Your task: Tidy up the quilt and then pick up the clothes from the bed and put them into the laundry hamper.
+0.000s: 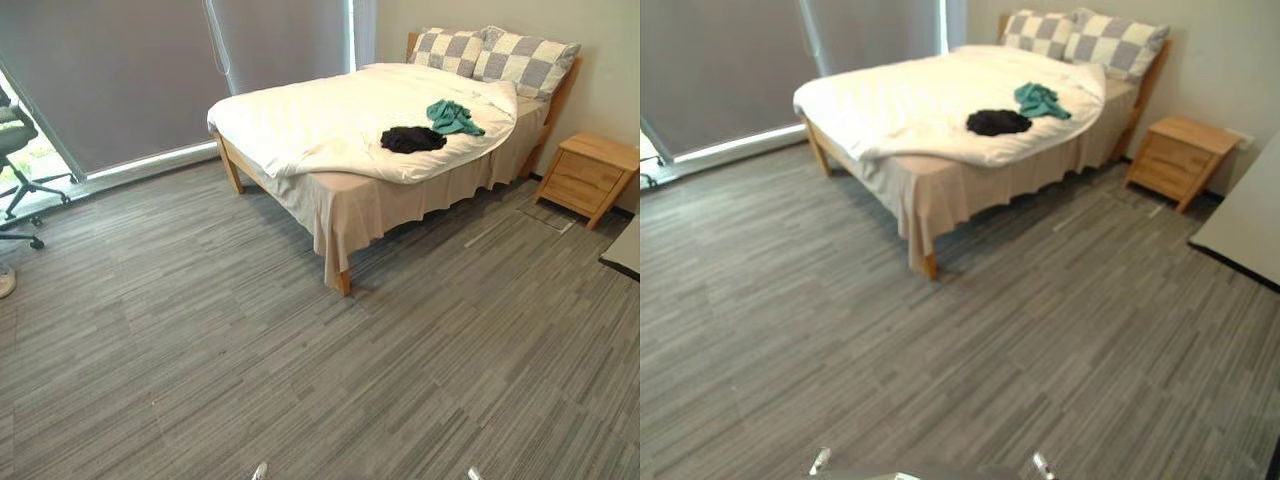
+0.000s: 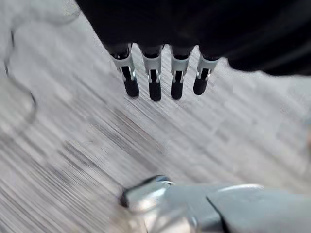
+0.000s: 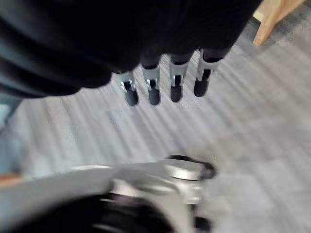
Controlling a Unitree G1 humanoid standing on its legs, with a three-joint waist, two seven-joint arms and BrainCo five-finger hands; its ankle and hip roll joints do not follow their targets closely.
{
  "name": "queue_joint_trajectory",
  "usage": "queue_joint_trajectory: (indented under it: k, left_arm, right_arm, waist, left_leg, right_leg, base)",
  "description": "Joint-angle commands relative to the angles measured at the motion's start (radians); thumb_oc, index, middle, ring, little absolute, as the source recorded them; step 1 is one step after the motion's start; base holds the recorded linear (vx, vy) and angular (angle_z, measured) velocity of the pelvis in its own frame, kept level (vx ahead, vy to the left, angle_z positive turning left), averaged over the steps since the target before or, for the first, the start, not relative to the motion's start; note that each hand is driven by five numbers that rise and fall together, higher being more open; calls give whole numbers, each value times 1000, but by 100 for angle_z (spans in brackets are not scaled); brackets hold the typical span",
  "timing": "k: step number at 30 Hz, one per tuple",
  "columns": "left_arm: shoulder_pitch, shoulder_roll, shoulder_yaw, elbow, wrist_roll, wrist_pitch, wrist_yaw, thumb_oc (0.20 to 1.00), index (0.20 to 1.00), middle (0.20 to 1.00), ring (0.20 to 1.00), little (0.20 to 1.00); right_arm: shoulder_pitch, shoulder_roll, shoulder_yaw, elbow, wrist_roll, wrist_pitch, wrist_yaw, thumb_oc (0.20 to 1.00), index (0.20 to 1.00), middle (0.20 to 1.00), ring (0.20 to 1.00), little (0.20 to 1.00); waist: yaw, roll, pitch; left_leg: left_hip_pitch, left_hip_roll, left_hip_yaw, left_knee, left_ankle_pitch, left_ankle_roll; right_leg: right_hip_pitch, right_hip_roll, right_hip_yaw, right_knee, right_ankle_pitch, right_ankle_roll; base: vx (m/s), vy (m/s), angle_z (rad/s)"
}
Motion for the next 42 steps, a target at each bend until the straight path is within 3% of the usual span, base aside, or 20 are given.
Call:
queue_joint_trajectory:
  k: [1,7,9,10,12,16,19,21,24,25,26,27,28,30,33,34,35,36,40,42]
  left_arm:
    - [-121,-23,-64,68,74,-51,49,1000,1000,1000,1000,1000]
    - [-132,-25,-90,60,99,-50,46,1000,1000,1000,1000,1000]
    - [-155,-19,-101,40,96,-50,46,1000,1000,1000,1000,1000]
    - [-170,-14,-102,34,87,-44,50,1000,1000,1000,1000,1000]
    - [-170,-14,-101,35,86,-41,49,1000,1000,1000,1000,1000]
    - [-182,-8,-112,30,103,-49,38,1000,1000,1000,1000,1000]
    - [-205,-11,-121,33,137,-52,44,1000,1000,1000,1000,1000]
    - [-209,-16,-122,34,156,-58,48,1000,1000,1000,1000,1000]
    - [-192,-23,-108,31,144,-60,55,1000,1000,1000,1000,1000]
    - [-197,-17,-98,17,119,-54,60,1000,1000,1000,1000,1000]
    - [-197,-17,-98,16,119,-54,60,1000,1000,1000,1000,1000]
    - [-212,-6,-86,-11,80,-51,78,1000,1000,1000,1000,1000]
    - [-213,-5,-86,-11,80,-50,78,1000,1000,1000,1000,1000]
    - [-220,-5,-78,-23,56,-56,88,1000,1000,1000,1000,1000]
    - [-199,-11,-64,-36,35,-69,98,1000,1000,1000,1000,1000]
    - [-190,-12,-63,-32,33,-72,95,1000,1000,1000,1000,1000]
    - [-178,-12,-60,-18,44,-68,87,1000,1000,1000,1000,1000]
    - [-177,-13,-60,-17,45,-69,87,1000,1000,1000,1000,1000]
    - [-156,-9,-56,8,75,-51,69,1000,1000,1000,1000,1000]
    - [-143,4,-45,16,83,-47,62,1000,1000,1000,1000,1000]
  right_arm:
    - [-192,-17,43,71,-5,-42,-24,1000,1000,1000,1000,1000]
    - [-203,-16,34,68,6,-42,-29,1000,1000,1000,1000,1000]
    - [-216,-21,17,83,16,-40,-36,1000,1000,1000,1000,1000]
    - [-232,-24,-37,71,70,-37,-46,1000,1000,1000,1000,1000]
    - [-230,-25,-44,63,75,-36,-48,1000,1000,1000,1000,1000]
    - [-223,-37,-38,69,45,-35,-59,1000,1000,1000,1000,1000]
    - [-211,-38,-50,79,39,-31,-61,1000,1000,1000,1000,1000]
    - [-176,-46,-66,101,25,-24,-59,1000,1000,1000,1000,1000]
    - [-155,-64,-64,110,-6,-21,-50,1000,1000,1000,1000,1000]
    - [-158,-79,-50,111,-21,-20,-56,1000,1000,1000,1000,1000]
    - [-159,-78,-50,111,-21,-19,-56,1000,1000,1000,1000,1000]
    - [-176,-96,-38,84,-19,-20,-67,1000,1000,1000,1000,1000]
    - [-177,-95,-38,84,-19,-20,-67,1000,1000,1000,1000,1000]
    - [-207,-109,-27,74,-21,-18,-72,1000,1000,1000,1000,1000]
    - [-235,-117,3,56,-33,-25,-71,1000,1000,1000,1000,1000]
    - [-248,-122,11,45,-34,-31,-70,1000,1000,1000,1000,1000]
    - [-257,-118,22,34,-40,-41,-71,1000,1000,1000,1000,1000]
    - [-255,-118,23,34,-40,-42,-71,1000,1000,1000,1000,1000]
    - [-244,-94,35,20,-62,-47,-68,1000,1000,1000,1000,1000]
    - [-236,-73,44,27,-72,-49,-58,1000,1000,1000,1000,1000]
  waist:
    - [5,1,57]
    - [2,4,90]
    - [1,9,130]
    - [-10,28,180]
    - [-16,31,186]
    - [-66,32,189]
    - [-113,47,190]
    - [-146,62,176]
    - [-160,92,167]
    - [-139,86,170]
    - [-143,82,167]
    - [-102,41,195]
    - [-104,36,193]
    - [-59,1,210]
    - [18,-8,211]
    - [37,-3,206]
    - [69,18,186]
    - [71,14,188]
    - [82,13,166]
    - [98,-9,150]
  left_leg:
    - [153,31,34,-210,76,-90]
    - [143,22,33,-202,71,-81]
    - [123,22,37,-194,70,-67]
    - [157,27,61,-201,46,-48]
    - [177,29,68,-205,37,-49]
    - [248,30,49,-219,-17,-80]
    - [316,71,33,-219,-73,-127]
    - [388,89,28,-219,-124,-152]
    - [386,138,10,-58,-18,-179]
    - [264,160,-17,217,161,-211]
    - [258,156,-22,217,165,-211]
    - [130,148,-42,456,246,-211]
    - [127,142,-44,454,251,-209]
    - [24,115,-26,514,179,-179]
    - [-111,89,18,354,125,-149]
    - [-135,90,47,223,129,-137]
    - [-155,114,110,-7,198,-139]
    - [-139,108,113,-27,206,-141]
    - [-116,143,304,-143,266,-127]
    - [-71,105,297,-180,247,-91]
  right_leg:
    - [149,-98,-27,-317,113,200]
    - [136,-111,-23,-306,118,209]
    - [58,-113,-17,-190,105,209]
    - [-89,-158,-61,91,165,276]
    - [-117,-179,-78,133,191,282]
    - [-169,-190,-95,-72,192,257]
    - [-247,-216,-101,-267,259,283]
    - [-278,-243,-138,-285,284,292]
    - [-211,-178,-167,-268,292,253]
    - [-125,-133,-186,-292,264,203]
    - [-128,-138,-189,-293,265,202]
    - [-44,-126,-175,-314,224,155]
    - [-47,-132,-176,-314,226,156]
    - [8,-129,-137,-323,183,148]
    - [90,-105,-76,-323,112,161]
    - [119,-96,-66,-323,88,169]
    - [172,-69,-67,-323,42,183]
    - [178,-73,-66,-323,38,183]
    - [282,-22,-93,-318,-1,165]
    - [277,-21,-97,-193,-16,181]
  base:
    - [14,18,67]
    - [19,60,-6]
    - [-44,103,-6]
    - [18,111,-17]
    - [168,37,-49]
    - [407,-96,-10]
    - [536,-186,18]
    - [759,-263,36]
    - [609,-304,24]
    - [371,-326,26]
    - [521,-522,9]
    - [246,-260,-25]
    - [421,-334,-43]
    - [414,-156,-73]
    - [557,-33,-40]
    - [788,93,-60]
    - [614,73,-69]
    - [577,61,-60]
    - [493,9,-27]
    - [445,0,-19]
